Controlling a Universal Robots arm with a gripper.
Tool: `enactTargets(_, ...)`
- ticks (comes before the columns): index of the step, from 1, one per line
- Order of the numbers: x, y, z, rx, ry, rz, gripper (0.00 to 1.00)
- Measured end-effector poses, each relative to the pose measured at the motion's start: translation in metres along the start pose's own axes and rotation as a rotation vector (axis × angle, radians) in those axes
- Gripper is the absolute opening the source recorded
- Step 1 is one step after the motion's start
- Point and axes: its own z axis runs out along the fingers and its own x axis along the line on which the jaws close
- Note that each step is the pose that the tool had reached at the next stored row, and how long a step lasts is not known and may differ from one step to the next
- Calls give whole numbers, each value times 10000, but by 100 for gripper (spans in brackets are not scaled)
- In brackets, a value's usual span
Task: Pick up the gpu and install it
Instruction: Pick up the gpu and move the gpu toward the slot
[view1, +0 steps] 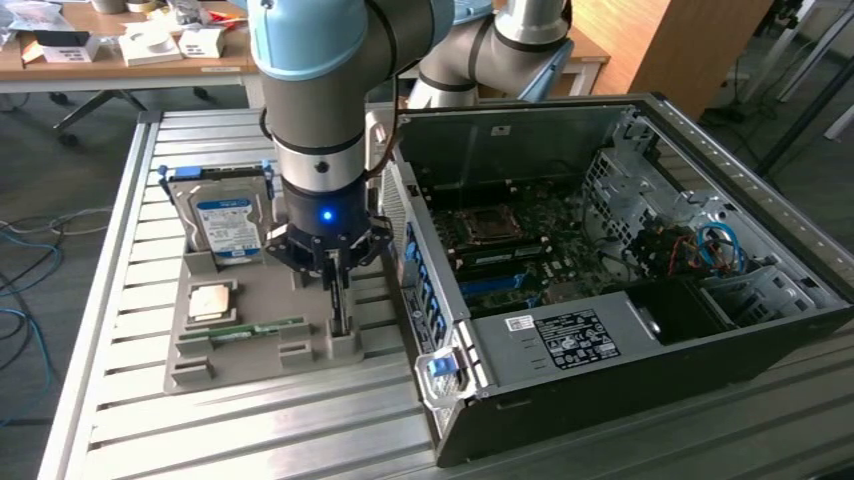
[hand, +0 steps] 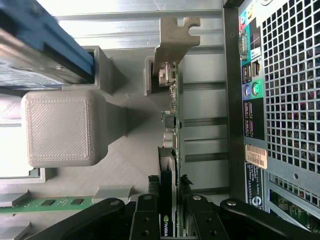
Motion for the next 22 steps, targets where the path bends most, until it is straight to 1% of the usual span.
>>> enactTargets(14,0,0,-1,-3,-3,0,26)
enactTargets(18,-2,3,-62,-1,-2,0,26)
enactTargets(22,-4,7,-158,-2,-2,0,26)
